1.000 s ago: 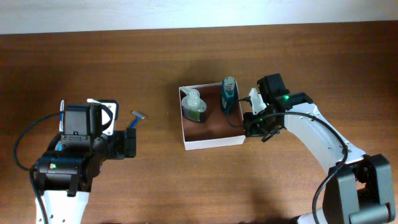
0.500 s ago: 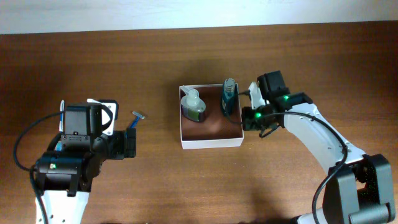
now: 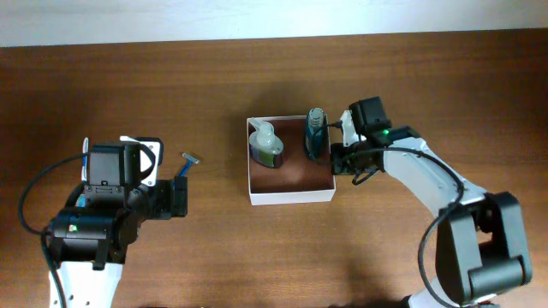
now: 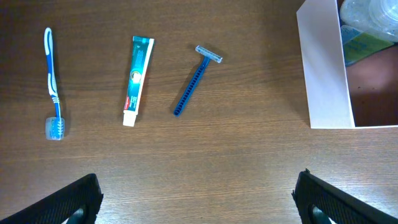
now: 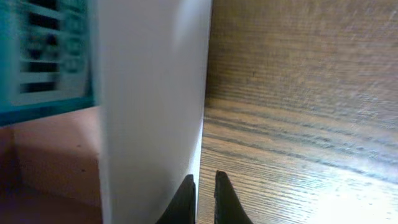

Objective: Pack container

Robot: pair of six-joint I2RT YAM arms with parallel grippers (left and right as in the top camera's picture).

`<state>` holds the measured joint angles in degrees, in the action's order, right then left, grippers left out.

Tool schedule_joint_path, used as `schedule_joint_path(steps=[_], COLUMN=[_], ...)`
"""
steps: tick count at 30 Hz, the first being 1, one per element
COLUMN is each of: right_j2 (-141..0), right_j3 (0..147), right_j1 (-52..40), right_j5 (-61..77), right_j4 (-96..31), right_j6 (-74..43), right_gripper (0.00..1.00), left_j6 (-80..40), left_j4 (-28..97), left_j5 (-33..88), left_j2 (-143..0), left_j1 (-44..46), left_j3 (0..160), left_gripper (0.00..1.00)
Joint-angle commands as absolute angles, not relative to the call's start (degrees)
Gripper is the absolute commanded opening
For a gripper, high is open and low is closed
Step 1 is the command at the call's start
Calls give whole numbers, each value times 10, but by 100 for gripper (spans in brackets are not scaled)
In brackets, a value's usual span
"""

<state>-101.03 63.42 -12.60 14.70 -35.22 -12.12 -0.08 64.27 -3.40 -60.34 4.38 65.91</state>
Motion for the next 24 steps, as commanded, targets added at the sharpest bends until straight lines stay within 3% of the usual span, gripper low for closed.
schedule_joint_path(steps=[1,24], right_j2=[-1013,-1013], right_j3=[633,633], right_j1=[-131,-131], right_j5=[170,234], right_j4=[-343,-301], right_j6=[-124,-110], right_gripper=[4,4], left_j6=[-4,-4], left_j4=[644,644], left_j5=[-28,-28], left_j2=[-603,-603], left_j1=[43,43], left_j3=[668,668], left_gripper=[100,100])
